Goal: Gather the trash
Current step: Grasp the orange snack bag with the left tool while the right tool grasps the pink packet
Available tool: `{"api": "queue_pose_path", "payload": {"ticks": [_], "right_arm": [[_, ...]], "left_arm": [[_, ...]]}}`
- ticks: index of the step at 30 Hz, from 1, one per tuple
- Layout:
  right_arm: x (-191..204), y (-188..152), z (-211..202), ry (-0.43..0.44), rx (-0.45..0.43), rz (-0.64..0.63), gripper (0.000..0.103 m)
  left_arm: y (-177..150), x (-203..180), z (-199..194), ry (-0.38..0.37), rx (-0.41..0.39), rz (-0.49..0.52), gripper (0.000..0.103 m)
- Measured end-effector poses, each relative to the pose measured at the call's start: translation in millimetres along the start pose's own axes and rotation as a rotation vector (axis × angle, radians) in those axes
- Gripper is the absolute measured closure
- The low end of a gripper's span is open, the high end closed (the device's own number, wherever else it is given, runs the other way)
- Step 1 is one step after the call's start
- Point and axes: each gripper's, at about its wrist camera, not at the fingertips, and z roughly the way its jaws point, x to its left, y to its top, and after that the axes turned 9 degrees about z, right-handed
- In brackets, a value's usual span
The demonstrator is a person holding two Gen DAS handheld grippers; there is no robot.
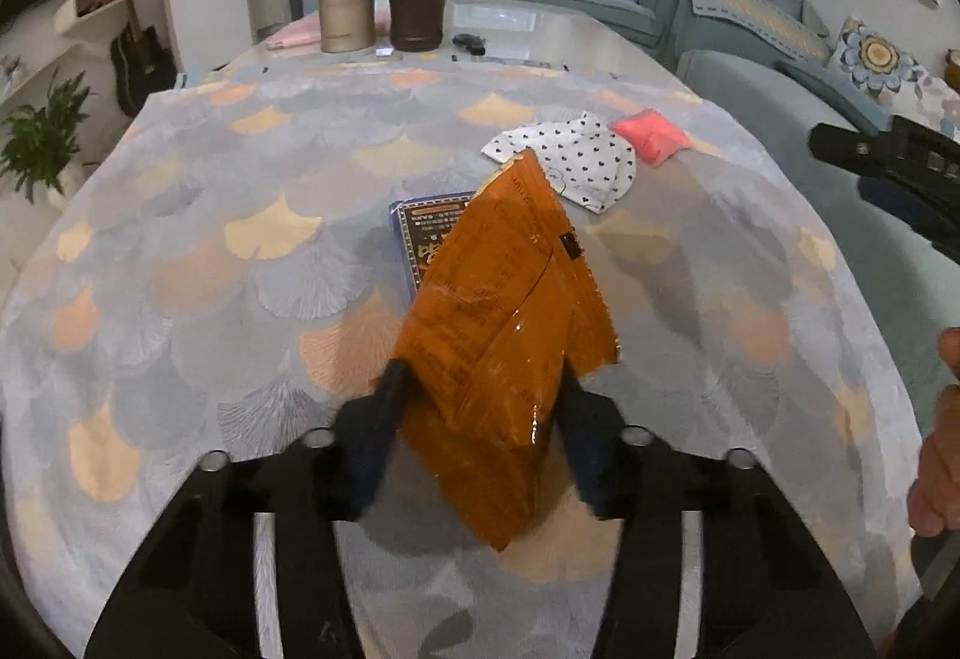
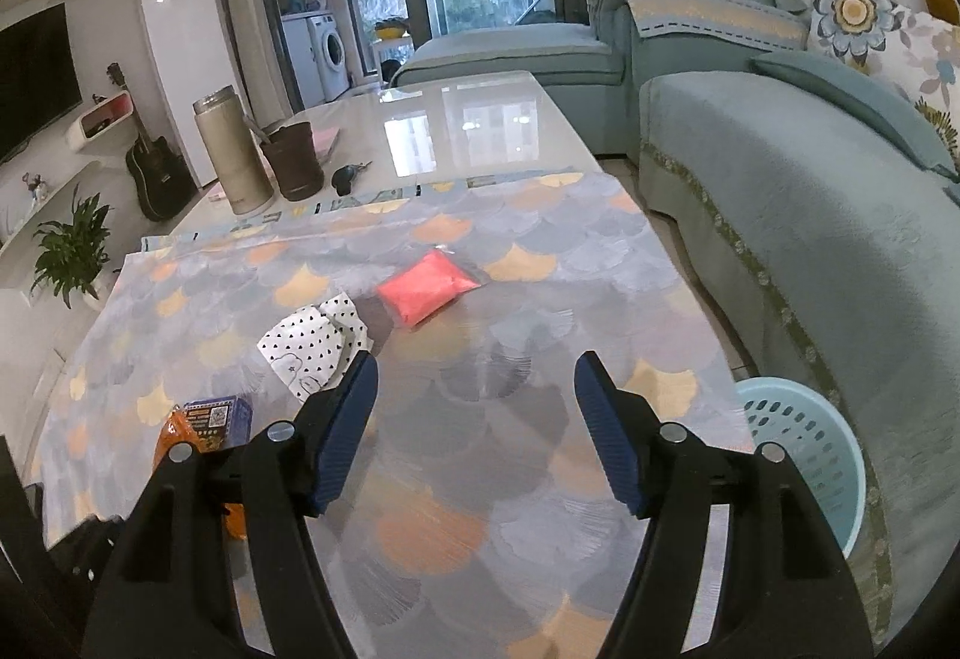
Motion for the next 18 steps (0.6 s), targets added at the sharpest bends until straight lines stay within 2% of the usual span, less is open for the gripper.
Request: {"api": "queue_pose_path", "payload": {"ticks": [3,6,10,15,18], "right_arm": [[4,-1,5,0.010,0.002,-0.004,0.039],[6,-3,14,0.029,0.002,-0.009,0.039],[9,0,45,0.013,0.032,0.002,0.039],[17,11,87,0.057,0.098,0.082,0.039],[27,16,114,0.025,0.137,0.085,0.039]], "left_arm": [[-3,6,-6,-0.027,-0.027,-0.028,0.072],[-5,14,-12,-0.056,-0.065,-0.078,0.099],[-4,21,-15,-0.076,-0.094,-0.100,0.100],[-5,27,-18,-0.085,-0.128,-0.135,0.100],[-3,26,-16,-0.108,-0.128,-0.132,0.100]]}}
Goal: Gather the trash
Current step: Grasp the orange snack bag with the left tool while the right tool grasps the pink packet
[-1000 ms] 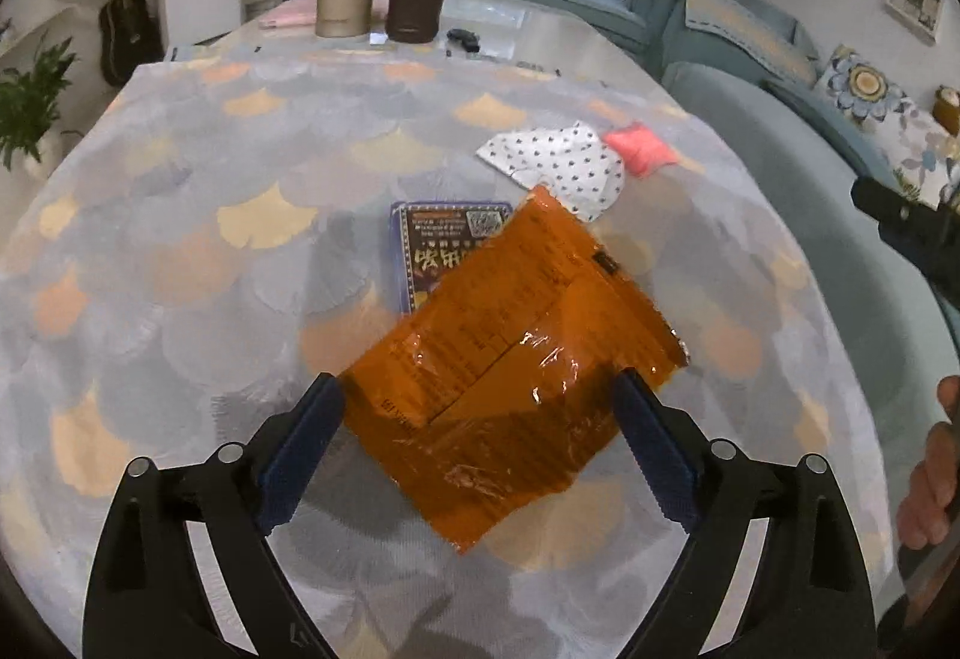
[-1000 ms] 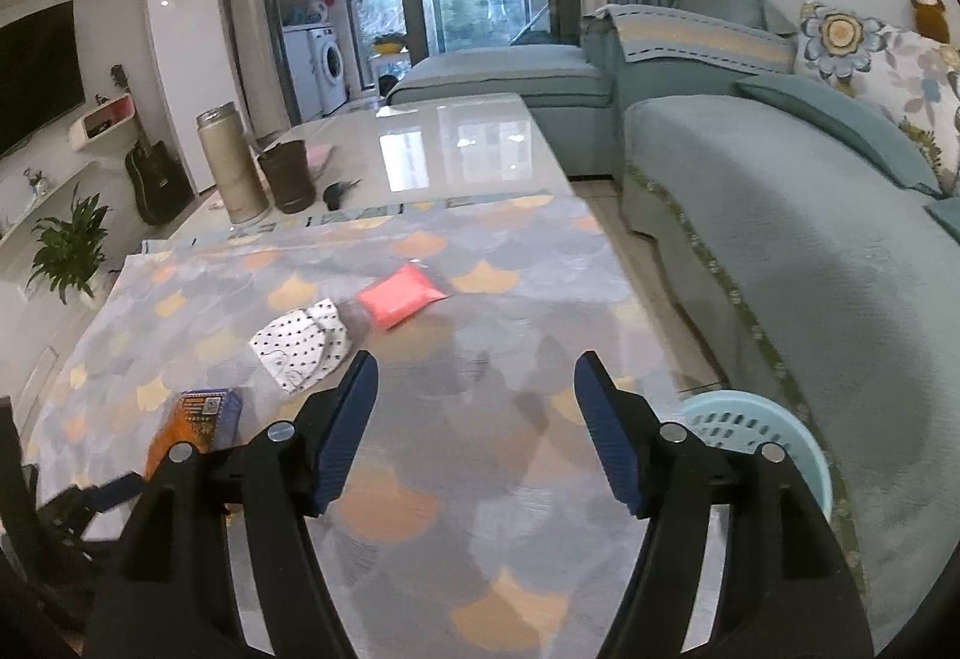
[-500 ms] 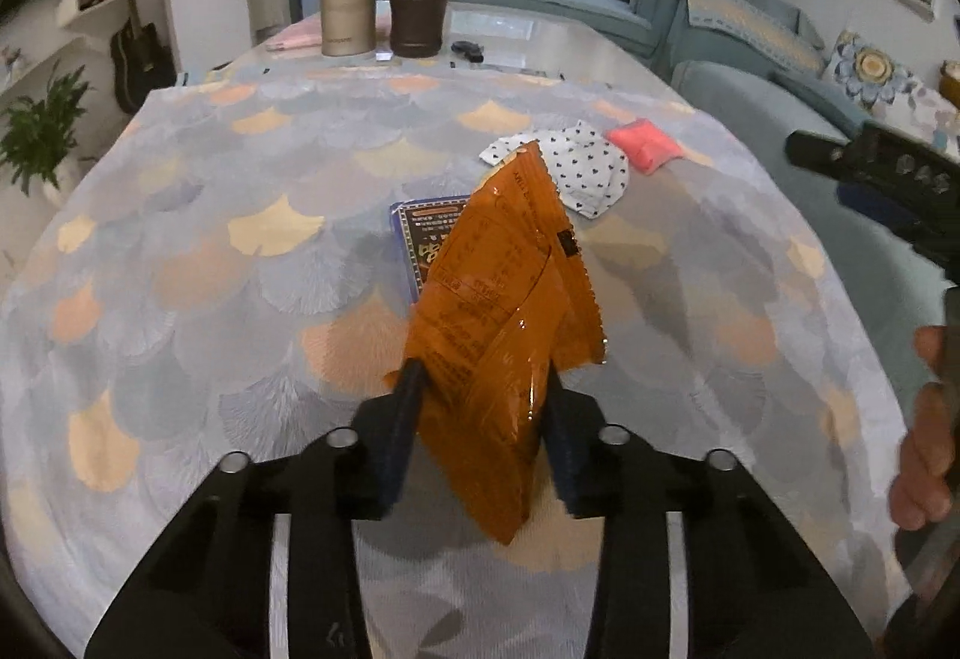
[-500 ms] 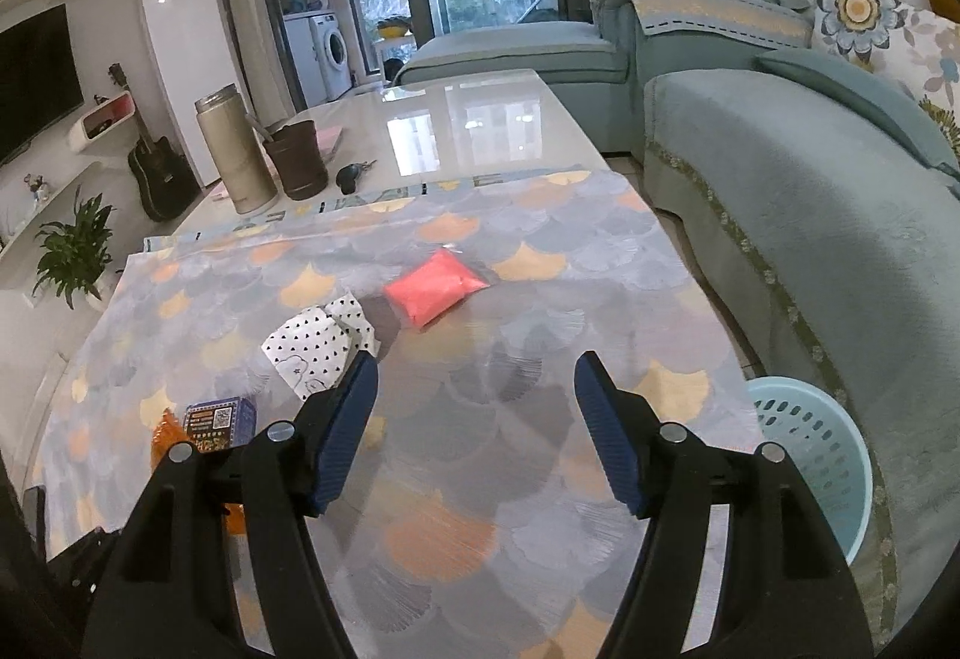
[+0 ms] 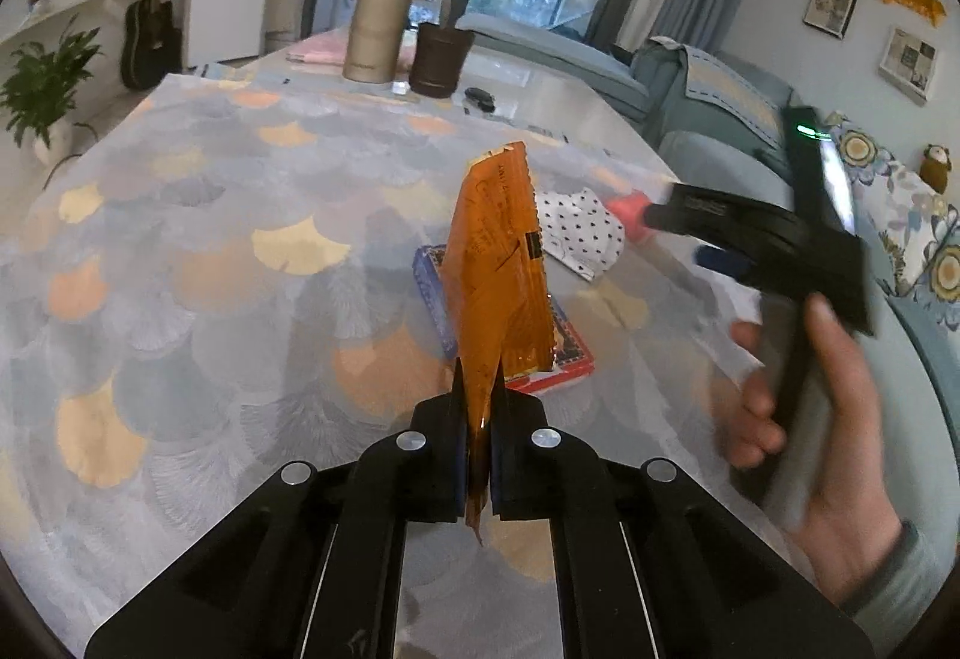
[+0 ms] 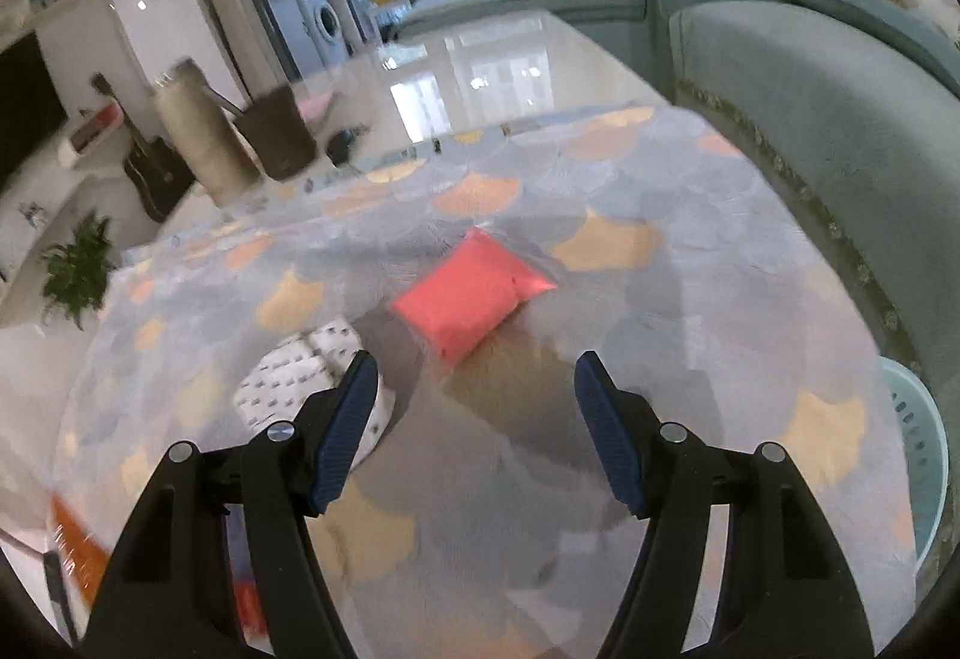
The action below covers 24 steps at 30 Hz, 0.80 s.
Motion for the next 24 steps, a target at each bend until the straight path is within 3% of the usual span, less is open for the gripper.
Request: {"api": "queue_pose_path", "payload": {"ticks": [7,15,17,19,24], "right_arm": [[9,18,30,0.004,0.035,0.061,0.038],[25,26,50,-0.023,0.068,0.036,0.036],[27,25,50,-0.051,0.059,0.030,0.044],[27,24,50,-0.062,0.052,0.027,0.065],[18,21,36,-0.046,0.018,0.037,0.068]], "left_arm": [[0,5,-1,-0.017,-0.011,-0.018,0.100],[1,5,1,-0.014,-0.009,-0.013,0.100],[1,5,0,-0.015,-0.009,-0.013,0.100],[1,4,-1,-0.014,-0.009,-0.007,0.100],[1,2,-5,-0.007,-0.027,0.012,0.100]]}}
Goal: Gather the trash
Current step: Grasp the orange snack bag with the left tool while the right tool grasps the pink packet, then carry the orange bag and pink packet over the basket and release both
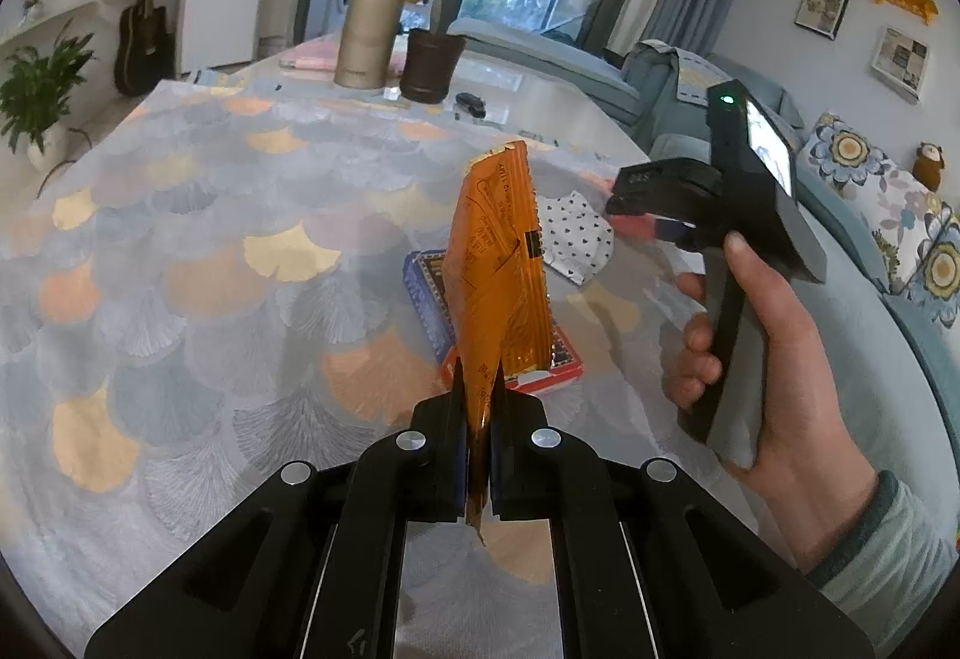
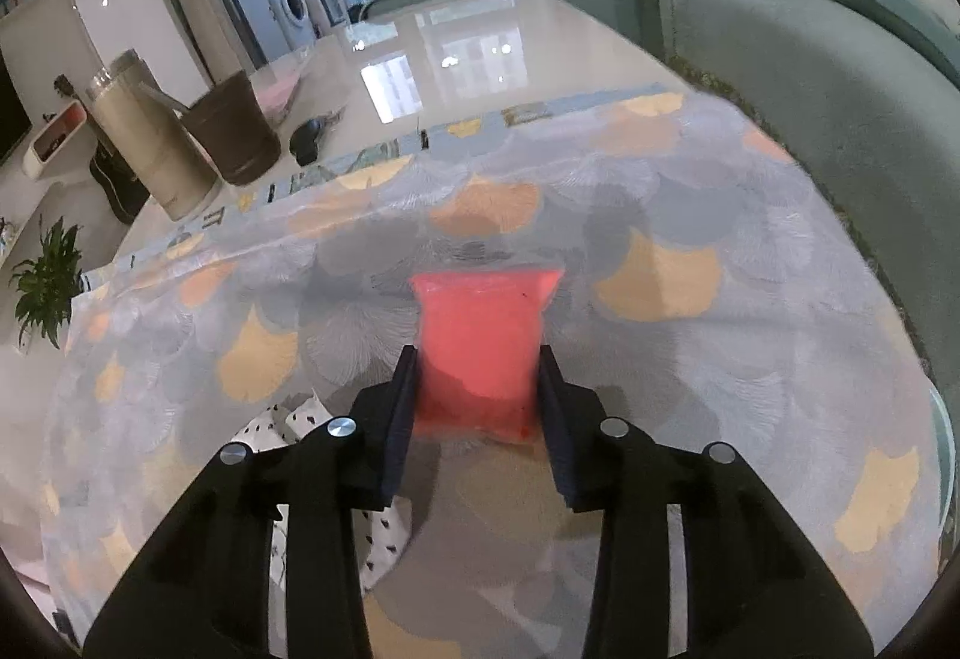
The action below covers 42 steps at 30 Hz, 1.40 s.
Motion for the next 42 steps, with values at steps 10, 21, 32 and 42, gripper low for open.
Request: {"api": "queue_pose_path", "payload": {"ticks": [10,21,32,42], "right_arm": [[-50,-7,-104,0.015,-0.174,-0.117,0.069],[-189,-9,-213,-0.086,-0.277,-0.006,0.069],[-298,-15,-199,-0.140,-0.223,0.174,0.069],[-332,-10,-169,-0.144,-0.123,0.288,0.067]], "left_arm": [[24,-56,-40,-0.067,-0.121,0.115,0.100],[35,-194,-30,-0.257,-0.125,0.267,0.100],[39,-285,41,-0.353,-0.015,0.357,0.100],[32,-325,85,-0.417,0.084,0.388,0.100]]}}
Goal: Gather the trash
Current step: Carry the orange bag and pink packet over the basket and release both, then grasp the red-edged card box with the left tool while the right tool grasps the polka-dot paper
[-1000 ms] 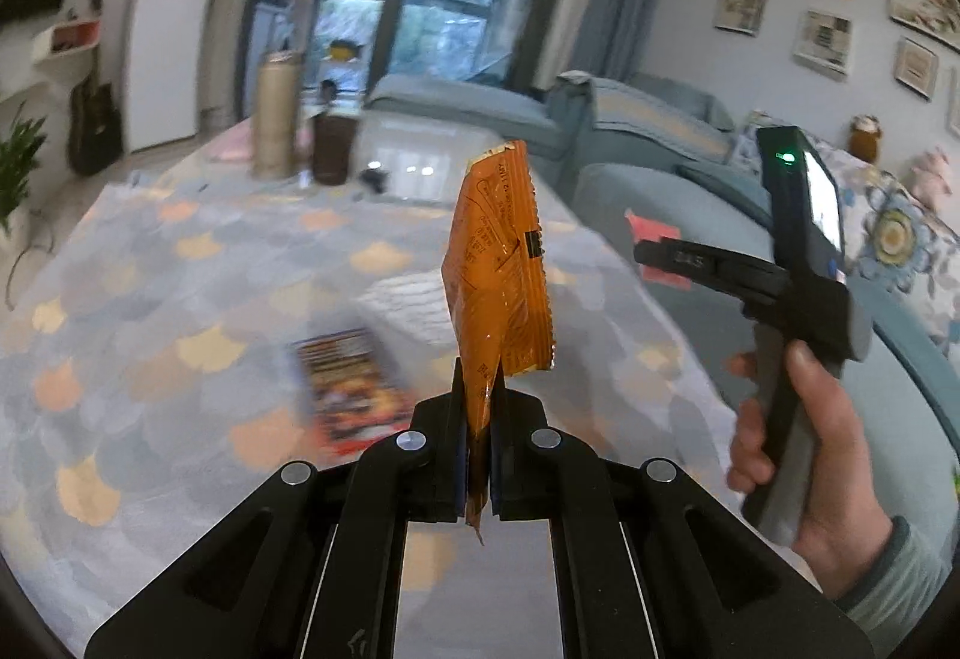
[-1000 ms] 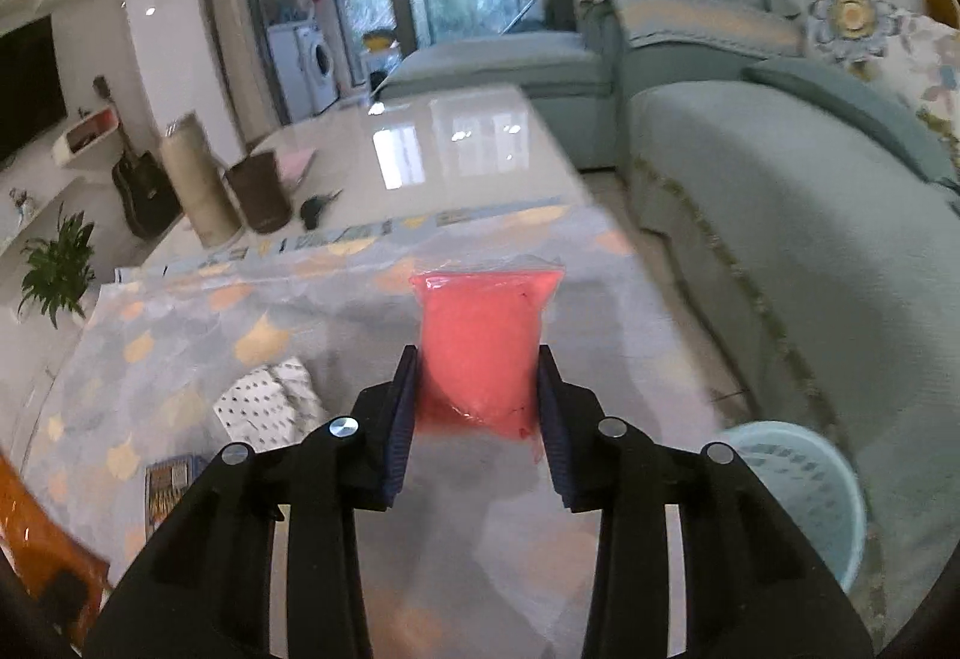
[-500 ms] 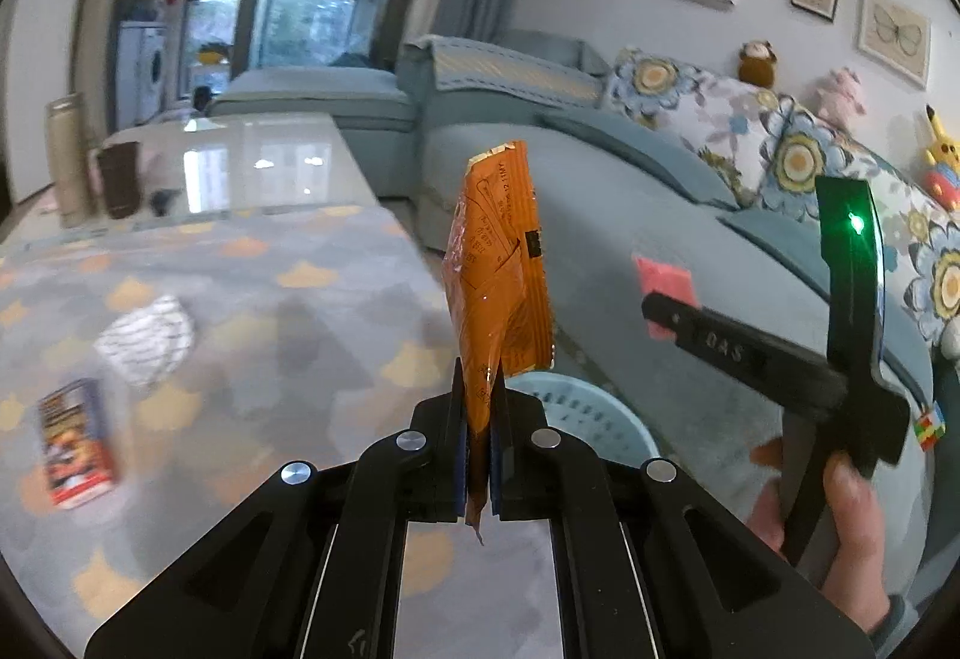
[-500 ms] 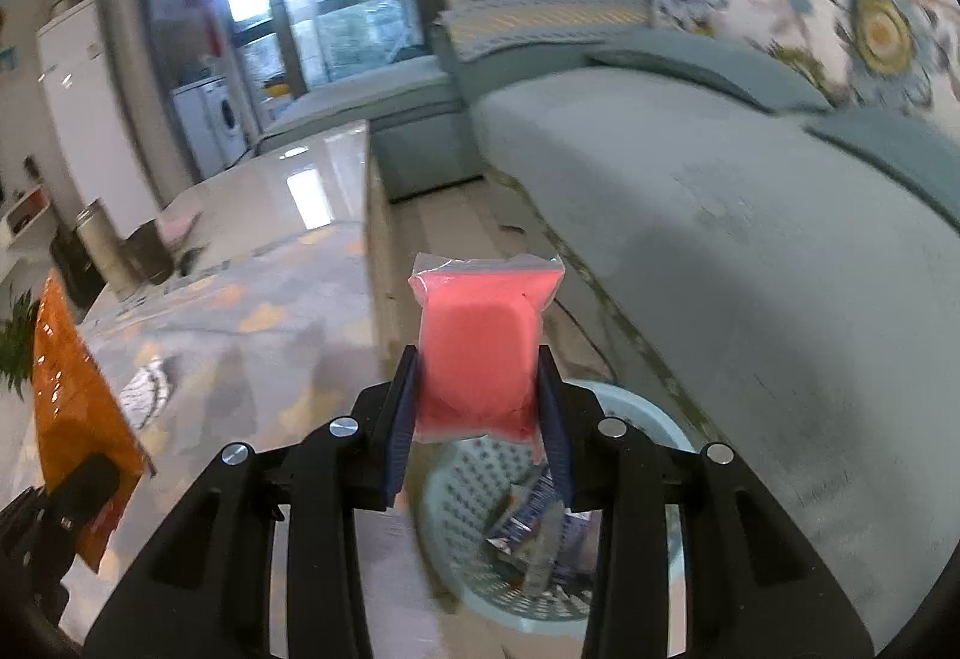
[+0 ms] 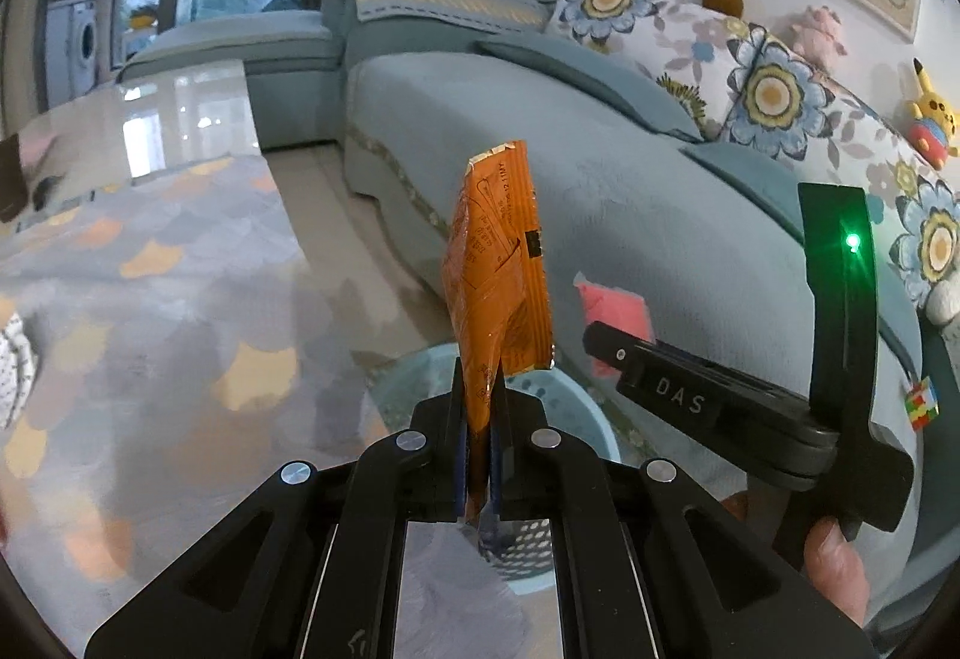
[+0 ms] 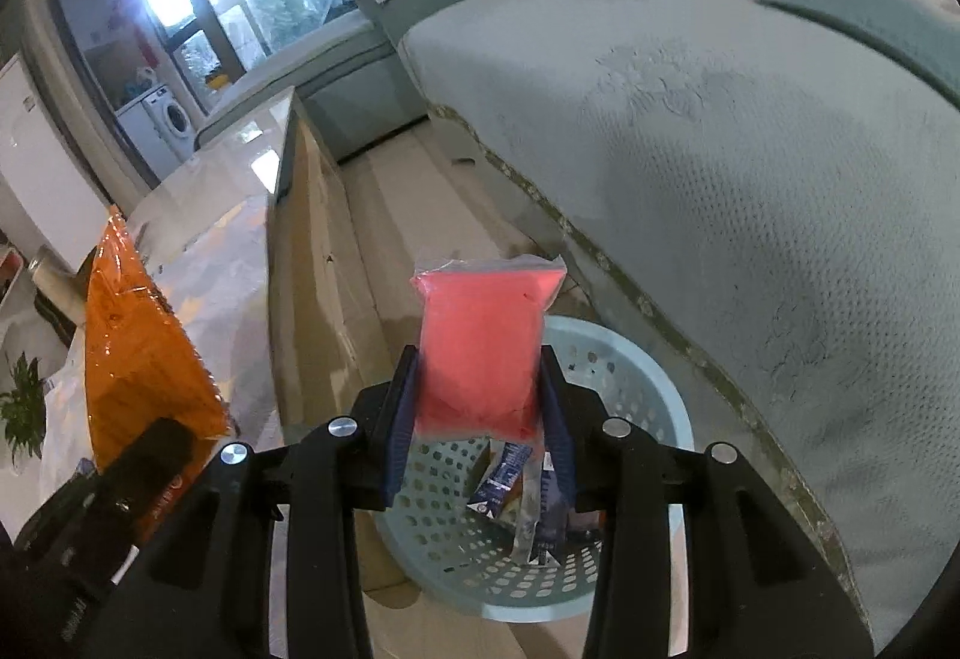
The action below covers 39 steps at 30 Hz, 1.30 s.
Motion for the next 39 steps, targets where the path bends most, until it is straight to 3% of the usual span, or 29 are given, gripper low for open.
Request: {"api": "queue_pose_path", "payload": {"ticks": [3,6,9,12,20,28,35,39], "right_arm": [[-4,0,9,-0.012,0.032,0.018,0.066],[-15,0,16,-0.013,0.055,0.063,0.050],[-28,1,21,-0.028,0.066,0.097,0.047],[-39,3,20,-0.009,0.070,0.141,0.047],[-43,8,12,-0.011,0.034,0.163,0.047],[-25,8,-9,-0.013,-0.043,0.104,0.047],[18,-1,-36,0.009,-0.156,-0.020,0.047],[55,-11,-48,0.042,-0.193,-0.111,0.047]], "left_arm": [[0,-2,10,-0.010,0.023,-0.002,0.094],[0,0,13,-0.008,0.026,-0.007,0.067],[-2,0,16,-0.010,0.031,-0.006,0.061],[-3,0,15,0.007,0.027,-0.007,0.045],[-4,0,14,0.020,0.029,-0.002,0.044],[-11,26,-12,0.039,-0.009,-0.064,0.044],[-7,65,-63,0.113,-0.087,-0.115,0.037],[-10,91,-100,0.221,-0.122,-0.136,0.025]]}}
